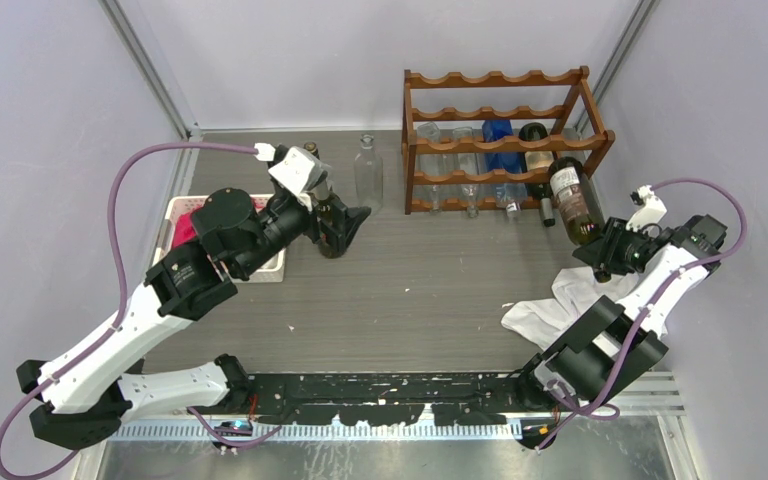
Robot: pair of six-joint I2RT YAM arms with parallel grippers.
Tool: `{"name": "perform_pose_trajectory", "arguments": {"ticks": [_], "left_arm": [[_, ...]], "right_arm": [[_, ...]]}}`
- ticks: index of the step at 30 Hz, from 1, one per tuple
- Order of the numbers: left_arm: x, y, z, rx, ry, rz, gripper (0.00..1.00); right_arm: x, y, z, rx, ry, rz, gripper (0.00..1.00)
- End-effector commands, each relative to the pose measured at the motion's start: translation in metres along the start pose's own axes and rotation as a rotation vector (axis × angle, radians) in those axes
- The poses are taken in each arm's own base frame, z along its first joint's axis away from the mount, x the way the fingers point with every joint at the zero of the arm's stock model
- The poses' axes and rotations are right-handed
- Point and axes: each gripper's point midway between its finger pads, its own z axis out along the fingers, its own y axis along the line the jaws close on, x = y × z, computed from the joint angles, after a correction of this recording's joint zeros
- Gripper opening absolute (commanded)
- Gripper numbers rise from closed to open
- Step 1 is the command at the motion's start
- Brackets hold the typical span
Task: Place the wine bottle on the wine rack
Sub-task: Place the wine bottle in the wine rack.
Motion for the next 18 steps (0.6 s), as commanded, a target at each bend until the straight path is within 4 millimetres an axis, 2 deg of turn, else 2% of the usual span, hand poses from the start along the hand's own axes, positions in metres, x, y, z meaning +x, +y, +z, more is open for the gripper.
{"name": "perform_pose_trajectory", "arguments": {"ticks": [1, 18], "left_arm": [[-0.022, 0.000, -0.002, 0.009, -0.086, -0.019, 1.00], [-0.018, 0.001, 0.001, 0.011, -0.083, -0.020, 1.00]], "right_arm": [[-0.045, 0.001, -0.006, -0.033, -0.143, -0.109, 0.01], [-0.073, -0.005, 0.007, -0.040, -0.175, -0.161, 0.01]]}}
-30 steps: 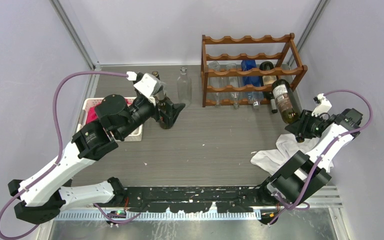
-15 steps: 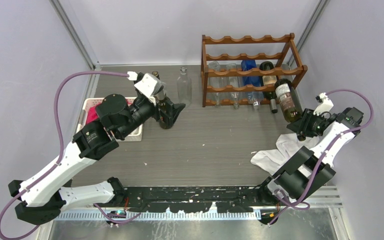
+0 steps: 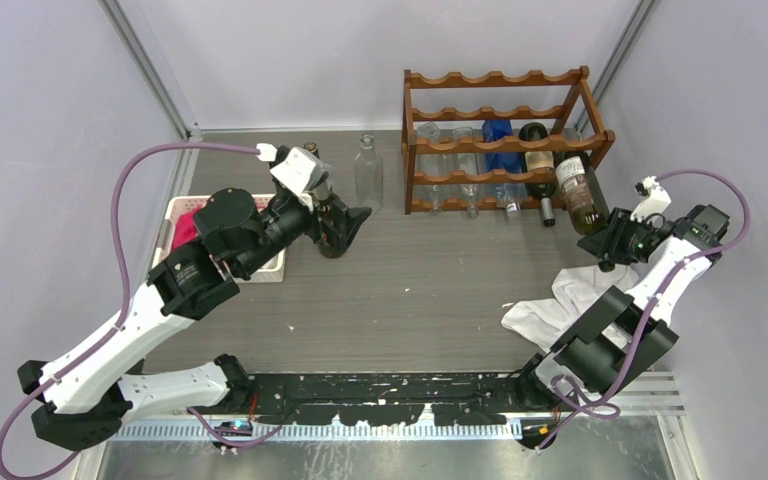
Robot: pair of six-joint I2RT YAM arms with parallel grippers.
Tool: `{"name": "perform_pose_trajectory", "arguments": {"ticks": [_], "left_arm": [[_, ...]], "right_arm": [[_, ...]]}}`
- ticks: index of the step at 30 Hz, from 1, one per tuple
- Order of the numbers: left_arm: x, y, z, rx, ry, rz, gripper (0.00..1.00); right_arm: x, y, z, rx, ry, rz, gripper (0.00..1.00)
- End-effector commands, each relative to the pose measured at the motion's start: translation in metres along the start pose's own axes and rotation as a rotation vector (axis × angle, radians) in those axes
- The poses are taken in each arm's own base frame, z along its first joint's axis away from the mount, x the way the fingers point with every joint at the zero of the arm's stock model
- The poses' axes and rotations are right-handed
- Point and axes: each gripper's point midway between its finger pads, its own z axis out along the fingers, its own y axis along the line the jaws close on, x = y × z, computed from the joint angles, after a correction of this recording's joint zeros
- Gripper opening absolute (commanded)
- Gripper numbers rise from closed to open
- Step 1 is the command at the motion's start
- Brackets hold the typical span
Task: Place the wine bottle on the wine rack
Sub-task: Place the wine bottle in the wine rack.
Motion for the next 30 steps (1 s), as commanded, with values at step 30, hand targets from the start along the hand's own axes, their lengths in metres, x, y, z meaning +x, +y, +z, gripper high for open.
{"name": "perform_pose_trajectory", "arguments": {"ticks": [30], "left_arm": [[-0.016, 0.007, 0.006, -0.001, -0.077, -0.030, 1.00]], "right_arm": [[-0.148, 0.001, 0.087, 0.126, -0.215, -0.270, 0.01]]}}
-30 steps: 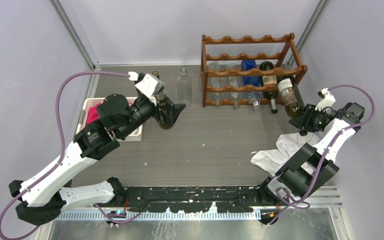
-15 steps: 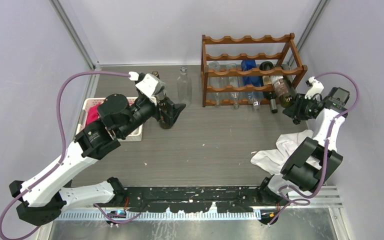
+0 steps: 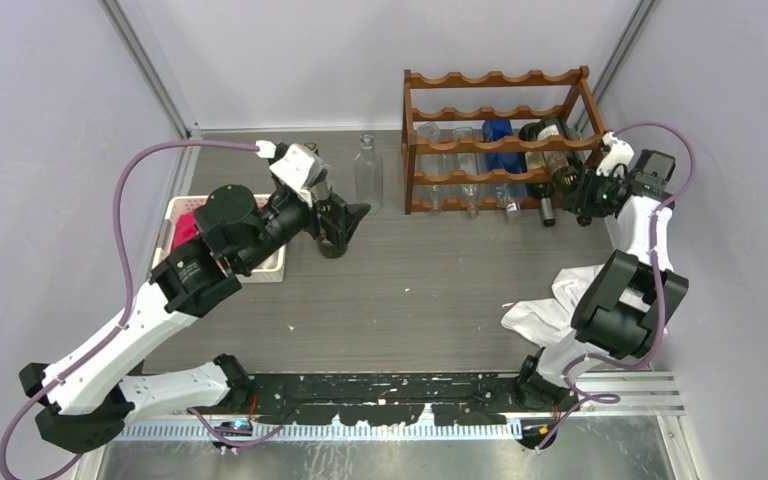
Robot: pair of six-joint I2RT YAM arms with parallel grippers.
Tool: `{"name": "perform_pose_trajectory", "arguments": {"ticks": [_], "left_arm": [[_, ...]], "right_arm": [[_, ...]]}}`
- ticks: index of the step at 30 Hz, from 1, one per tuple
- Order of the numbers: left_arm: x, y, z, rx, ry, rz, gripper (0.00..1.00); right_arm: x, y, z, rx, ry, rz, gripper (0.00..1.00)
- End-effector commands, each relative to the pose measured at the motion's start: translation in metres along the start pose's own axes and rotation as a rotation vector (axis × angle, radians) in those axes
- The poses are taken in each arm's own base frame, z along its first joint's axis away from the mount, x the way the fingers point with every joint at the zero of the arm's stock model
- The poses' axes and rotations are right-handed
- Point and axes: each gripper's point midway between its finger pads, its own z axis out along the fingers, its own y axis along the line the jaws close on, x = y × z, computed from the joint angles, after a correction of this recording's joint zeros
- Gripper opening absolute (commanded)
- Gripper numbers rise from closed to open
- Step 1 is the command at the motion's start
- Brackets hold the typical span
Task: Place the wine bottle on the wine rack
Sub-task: Place the wine bottle in the wine rack.
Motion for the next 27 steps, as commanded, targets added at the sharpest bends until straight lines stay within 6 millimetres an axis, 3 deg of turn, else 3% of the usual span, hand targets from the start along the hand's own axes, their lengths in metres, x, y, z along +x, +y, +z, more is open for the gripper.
{"name": "perform_pose_trajectory", "arguments": {"ticks": [1, 9, 27], "left_arm": [[-0.019, 0.001, 0.002, 0.007, -0.074, -0.024, 1.00], [-0.014, 0.002, 0.006, 0.007, -0.062, -0.030, 1.00], [-0.005, 0.006, 0.016, -0.001, -0.036, -0.039, 1.00]], "right_arm": [[-0.085, -0.004, -0.008, 0.057, -0.230, -0.135, 0.01], [-0.106, -0.004, 0.002, 0.079, -0.269, -0.140, 0.01], [-0.132, 0.000, 0.019, 0.136, -0.321, -0.193, 0.01]]}}
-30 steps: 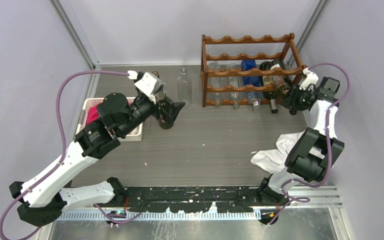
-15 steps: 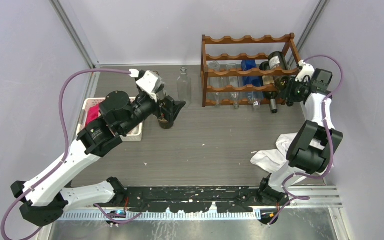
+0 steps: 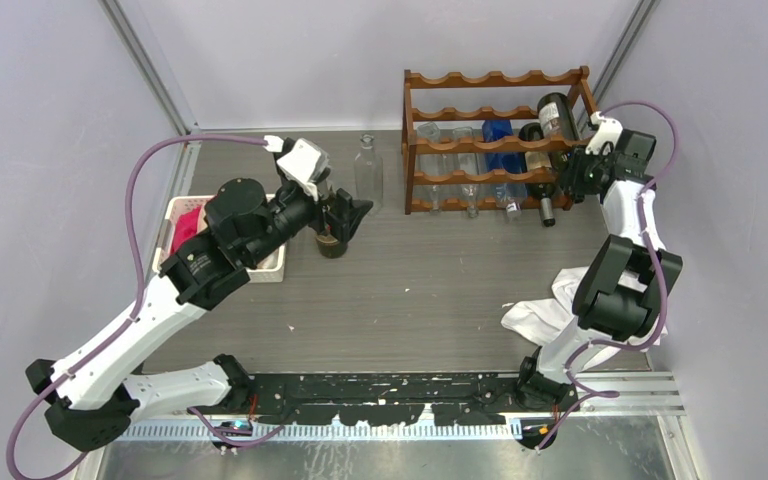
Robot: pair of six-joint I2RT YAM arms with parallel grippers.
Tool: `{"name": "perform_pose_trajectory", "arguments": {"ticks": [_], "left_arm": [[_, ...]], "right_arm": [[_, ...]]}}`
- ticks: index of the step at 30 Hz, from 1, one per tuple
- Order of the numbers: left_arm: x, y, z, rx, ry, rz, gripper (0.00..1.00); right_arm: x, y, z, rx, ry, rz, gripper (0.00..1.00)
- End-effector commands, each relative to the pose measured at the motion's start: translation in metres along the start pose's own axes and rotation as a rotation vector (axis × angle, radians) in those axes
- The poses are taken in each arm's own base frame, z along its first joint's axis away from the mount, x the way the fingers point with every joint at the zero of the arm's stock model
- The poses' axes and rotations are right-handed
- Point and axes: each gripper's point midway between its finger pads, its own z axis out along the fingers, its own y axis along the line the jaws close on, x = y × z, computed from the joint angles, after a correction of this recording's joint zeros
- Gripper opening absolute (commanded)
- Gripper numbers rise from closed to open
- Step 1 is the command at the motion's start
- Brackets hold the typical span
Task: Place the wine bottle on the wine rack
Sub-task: Place the wine bottle in the wine rack.
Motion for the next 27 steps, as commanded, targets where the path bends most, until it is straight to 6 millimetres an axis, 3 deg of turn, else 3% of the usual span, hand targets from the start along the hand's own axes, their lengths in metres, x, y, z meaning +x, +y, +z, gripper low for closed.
{"name": "perform_pose_trajectory", "arguments": {"ticks": [1, 27], "left_arm": [[-0.017, 0.000, 0.003, 0.009, -0.068, -0.021, 1.00], [-0.009, 0.002, 0.010, 0.005, -0.048, -0.025, 1.00]], "right_arm": [[-0.086, -0.002, -0.013, 0.042, -0.254, -0.116, 0.01], [-0.098, 0.003, 0.014, 0.109, -0.303, -0.124, 0.04]]}}
